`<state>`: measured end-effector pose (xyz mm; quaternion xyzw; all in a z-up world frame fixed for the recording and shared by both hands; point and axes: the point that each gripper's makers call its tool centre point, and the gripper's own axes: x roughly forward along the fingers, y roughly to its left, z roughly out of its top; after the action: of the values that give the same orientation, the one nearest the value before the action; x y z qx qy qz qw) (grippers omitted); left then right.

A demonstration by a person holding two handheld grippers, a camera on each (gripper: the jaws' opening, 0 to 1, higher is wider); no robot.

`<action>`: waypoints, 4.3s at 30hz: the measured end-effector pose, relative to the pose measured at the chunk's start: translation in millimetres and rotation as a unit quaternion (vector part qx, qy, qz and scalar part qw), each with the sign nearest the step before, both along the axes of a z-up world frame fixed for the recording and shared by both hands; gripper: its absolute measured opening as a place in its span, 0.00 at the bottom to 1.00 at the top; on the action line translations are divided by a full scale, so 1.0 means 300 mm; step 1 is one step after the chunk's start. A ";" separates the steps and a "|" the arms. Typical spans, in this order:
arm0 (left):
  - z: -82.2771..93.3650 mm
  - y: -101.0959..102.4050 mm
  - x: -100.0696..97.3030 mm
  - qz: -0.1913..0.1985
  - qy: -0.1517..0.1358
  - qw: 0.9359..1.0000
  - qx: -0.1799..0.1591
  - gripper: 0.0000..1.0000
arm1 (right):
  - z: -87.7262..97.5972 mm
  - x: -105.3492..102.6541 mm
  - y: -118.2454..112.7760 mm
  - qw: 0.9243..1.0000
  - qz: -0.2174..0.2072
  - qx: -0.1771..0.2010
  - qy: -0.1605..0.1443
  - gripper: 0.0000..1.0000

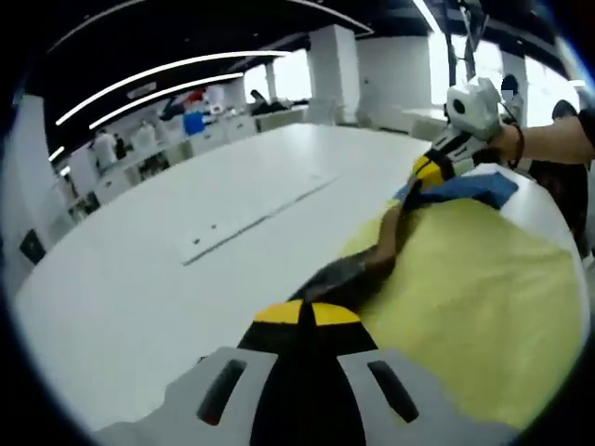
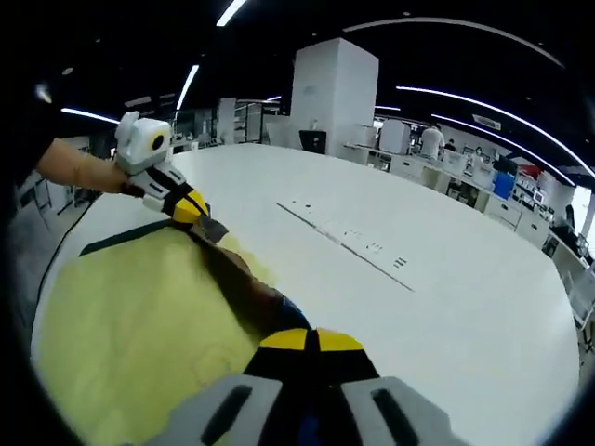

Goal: Fold the garment on the visible template until the final outline fits inside the template.

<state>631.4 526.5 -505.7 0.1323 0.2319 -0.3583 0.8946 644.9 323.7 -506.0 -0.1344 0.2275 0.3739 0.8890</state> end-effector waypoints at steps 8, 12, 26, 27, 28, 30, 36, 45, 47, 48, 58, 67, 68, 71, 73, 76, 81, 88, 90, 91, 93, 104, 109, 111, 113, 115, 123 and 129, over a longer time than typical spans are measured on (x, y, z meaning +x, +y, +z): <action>-0.013 -0.013 0.080 0.036 -0.012 0.999 -0.011 0.00 | -0.025 0.080 0.001 0.998 -0.055 0.018 0.001 0.00; -0.025 -0.008 0.122 0.054 -0.016 0.998 -0.012 0.00 | -0.046 0.109 0.000 0.997 -0.077 0.018 0.007 0.00; -0.077 0.014 0.175 0.081 -0.013 0.996 0.033 0.00 | -0.098 0.150 -0.022 0.993 -0.110 0.002 0.030 0.00; -0.078 0.016 0.180 0.086 -0.010 0.996 0.033 0.02 | -0.110 0.149 -0.033 0.993 -0.116 0.000 0.034 0.00; -0.077 0.021 0.182 0.087 -0.010 0.996 0.035 0.04 | -0.105 0.151 -0.035 0.992 -0.119 0.006 0.031 0.00; -0.072 0.031 0.186 0.093 -0.014 0.995 0.038 0.09 | -0.102 0.153 -0.029 0.992 -0.123 0.005 0.034 0.00; -0.070 0.054 0.185 0.101 -0.005 0.994 0.032 0.26 | -0.094 0.140 -0.036 0.989 -0.140 0.009 0.041 0.12; -0.022 0.065 0.167 0.092 -0.012 0.995 0.022 0.57 | -0.033 0.120 -0.068 0.988 -0.145 -0.021 0.039 0.52; 0.013 0.049 0.150 0.085 -0.020 0.996 0.010 0.62 | -0.005 0.106 -0.060 0.989 -0.145 -0.008 0.043 0.59; 0.034 0.037 0.141 0.080 -0.023 0.997 0.002 0.65 | 0.005 0.099 -0.057 0.988 -0.144 -0.004 0.046 0.63; 0.173 0.006 0.085 0.061 -0.040 0.996 -0.046 0.92 | 0.073 0.004 -0.057 0.988 -0.133 -0.010 0.073 0.91; 0.272 0.000 -0.031 0.030 -0.049 0.997 -0.058 0.99 | 0.137 -0.103 -0.052 0.985 -0.147 0.015 0.093 0.99; 0.278 0.002 -0.042 0.028 -0.049 0.997 -0.060 0.99 | 0.139 -0.107 -0.052 0.985 -0.148 0.017 0.093 0.99; 0.309 0.018 -0.088 0.025 -0.055 0.996 -0.060 0.99 | 0.160 -0.174 -0.047 0.984 -0.149 0.021 0.095 0.99; 0.324 0.030 -0.115 0.025 -0.054 0.996 -0.064 0.99 | 0.166 -0.184 -0.062 0.984 -0.150 0.020 0.096 0.99; 0.337 0.051 -0.162 0.025 -0.049 0.996 -0.064 0.99 | 0.175 -0.216 -0.084 0.982 -0.162 0.021 0.099 0.99; 0.353 0.068 -0.268 0.014 -0.043 0.997 -0.058 0.99 | 0.195 -0.252 -0.135 0.979 -0.176 0.019 0.098 0.99; 0.366 0.089 -0.385 0.035 -0.019 0.995 -0.096 0.99 | 0.205 -0.331 -0.201 0.974 -0.199 0.021 0.105 0.99; 0.362 0.092 -0.415 0.033 -0.020 0.995 -0.093 0.99 | 0.201 -0.356 -0.215 0.973 -0.203 0.021 0.107 0.98; 0.359 0.098 -0.438 0.036 -0.019 0.995 -0.090 0.99 | 0.194 -0.364 -0.235 0.972 -0.206 0.019 0.107 0.98; 0.357 0.090 -0.485 0.031 -0.017 0.995 -0.090 0.99 | 0.190 -0.390 -0.258 0.971 -0.212 0.018 0.106 0.98; 0.372 0.114 -0.617 0.034 -0.029 0.995 -0.087 0.97 | 0.147 -0.524 -0.405 0.961 -0.247 0.023 0.118 0.95; 0.373 0.117 -0.658 0.036 -0.032 0.995 -0.084 0.97 | 0.110 -0.548 -0.503 0.952 -0.277 0.019 0.125 0.91; 0.378 0.112 -0.682 0.036 -0.031 0.995 -0.087 0.97 | 0.094 -0.571 -0.533 0.949 -0.287 0.018 0.130 0.91; 0.369 0.125 -0.689 0.038 -0.027 0.995 -0.085 0.96 | 0.079 -0.600 -0.562 0.943 -0.301 0.018 0.140 0.91; 0.366 0.129 -0.700 0.046 -0.011 0.993 -0.104 0.95 | 0.071 -0.619 -0.588 0.940 -0.311 0.016 0.143 0.91; 0.371 0.149 -0.722 0.051 -0.017 0.994 -0.098 0.96 | 0.045 -0.635 -0.740 0.924 -0.360 0.012 0.129 0.91; 0.366 0.151 -0.763 0.051 -0.011 0.995 -0.087 0.95 | 0.004 -0.671 -0.838 0.915 -0.382 -0.003 0.126 0.87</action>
<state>402.5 571.8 -395.8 0.0455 0.1960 -0.3293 0.9225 443.6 72.2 -504.8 0.0079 0.3726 0.0184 0.9278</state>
